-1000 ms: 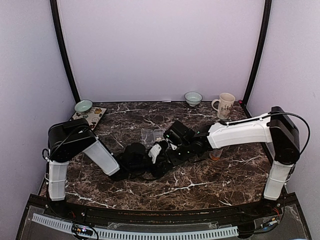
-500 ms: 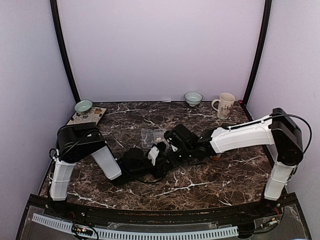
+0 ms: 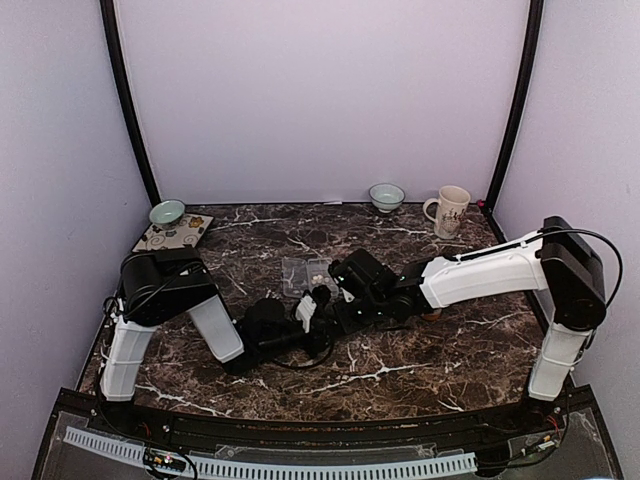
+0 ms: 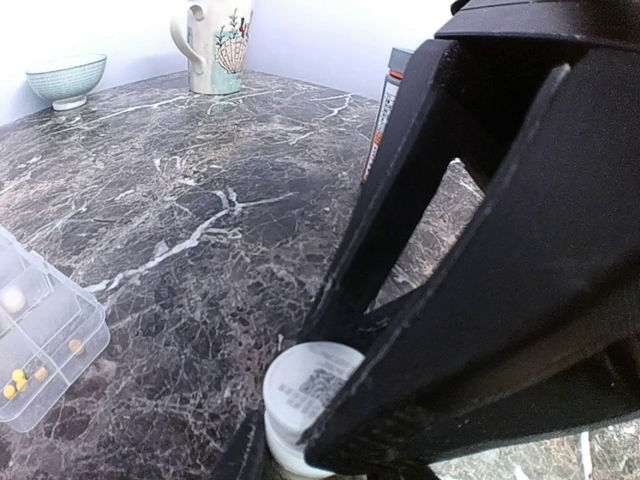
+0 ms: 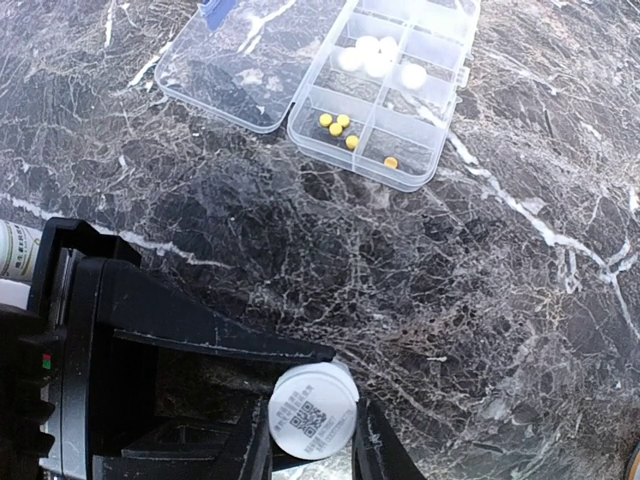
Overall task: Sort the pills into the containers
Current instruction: Pick up the pill bottle from the center of the board.
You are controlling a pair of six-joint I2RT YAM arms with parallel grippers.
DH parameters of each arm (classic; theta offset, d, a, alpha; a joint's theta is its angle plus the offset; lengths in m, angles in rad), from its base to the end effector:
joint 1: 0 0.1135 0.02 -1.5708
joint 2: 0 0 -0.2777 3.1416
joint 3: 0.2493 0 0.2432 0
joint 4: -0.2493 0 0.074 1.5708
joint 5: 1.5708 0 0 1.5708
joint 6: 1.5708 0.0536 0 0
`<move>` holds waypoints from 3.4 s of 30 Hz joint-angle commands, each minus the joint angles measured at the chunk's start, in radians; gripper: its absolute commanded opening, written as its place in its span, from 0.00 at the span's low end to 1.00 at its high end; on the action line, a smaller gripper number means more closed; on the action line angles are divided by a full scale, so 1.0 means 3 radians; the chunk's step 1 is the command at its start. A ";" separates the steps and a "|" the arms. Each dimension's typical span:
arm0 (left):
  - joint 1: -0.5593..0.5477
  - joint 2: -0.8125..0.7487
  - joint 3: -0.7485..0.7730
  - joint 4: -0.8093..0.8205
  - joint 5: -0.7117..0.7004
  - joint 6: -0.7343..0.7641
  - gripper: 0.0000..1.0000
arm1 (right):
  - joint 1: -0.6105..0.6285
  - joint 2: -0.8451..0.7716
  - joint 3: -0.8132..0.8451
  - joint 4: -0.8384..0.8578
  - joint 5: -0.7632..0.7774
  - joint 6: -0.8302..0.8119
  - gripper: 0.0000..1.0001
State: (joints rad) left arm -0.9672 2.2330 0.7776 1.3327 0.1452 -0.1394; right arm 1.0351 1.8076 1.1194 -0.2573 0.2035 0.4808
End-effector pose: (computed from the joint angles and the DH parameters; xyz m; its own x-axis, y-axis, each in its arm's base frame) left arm 0.2227 -0.3367 0.0898 -0.1933 0.0382 -0.9804 0.8778 0.4531 -0.1554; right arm 0.2029 0.3207 0.1775 -0.7285 -0.3399 -0.5948 -0.5017 0.8559 0.1254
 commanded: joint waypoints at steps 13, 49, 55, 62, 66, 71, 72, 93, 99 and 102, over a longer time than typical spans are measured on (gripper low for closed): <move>-0.0023 -0.0210 -0.0125 -0.0112 0.0230 -0.0006 0.17 | 0.0067 0.0185 -0.0086 -0.0306 -0.0146 0.0018 0.28; -0.0023 -0.0430 -0.0276 -0.0131 0.0249 0.0131 0.16 | 0.0067 -0.0131 -0.0051 -0.0315 -0.0107 0.0023 0.42; -0.0023 -0.0443 -0.0286 -0.0138 0.0239 0.0139 0.16 | 0.0067 -0.0203 -0.0051 -0.0312 -0.0124 0.0023 0.42; -0.0023 -0.0444 -0.0282 -0.0132 0.0223 0.0147 0.15 | 0.0068 -0.0294 -0.0083 -0.0290 -0.0208 0.0021 0.42; -0.0023 -0.0443 -0.0273 -0.0134 0.0222 0.0152 0.15 | 0.0069 -0.0326 -0.0067 -0.0316 -0.0232 0.0000 0.42; -0.0023 -0.0453 -0.0278 -0.0136 0.0223 0.0158 0.15 | 0.0071 -0.0391 -0.0089 -0.0290 -0.0256 0.0001 0.42; -0.0023 -0.0460 -0.0276 -0.0141 0.0222 0.0162 0.15 | 0.0072 -0.0405 -0.0084 -0.0298 -0.0254 0.0003 0.42; -0.0023 -0.1823 -0.0056 -0.2168 0.0780 0.0256 0.10 | 0.0076 -0.1426 0.0088 -0.0919 -0.0447 -0.0611 0.41; -0.0023 -0.2062 0.0105 -0.2736 0.1049 0.0338 0.09 | 0.0078 -0.1576 0.0226 -0.0944 -0.0582 -0.0820 0.41; -0.0023 -0.2122 0.0159 -0.2870 0.1142 0.0350 0.09 | 0.0076 -0.1584 0.0273 -0.1003 -0.0728 -0.0938 0.41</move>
State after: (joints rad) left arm -0.9737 1.6516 0.7876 0.6006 0.4114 -0.0593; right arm 1.0523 1.3560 1.1618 -0.5472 0.0437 0.2676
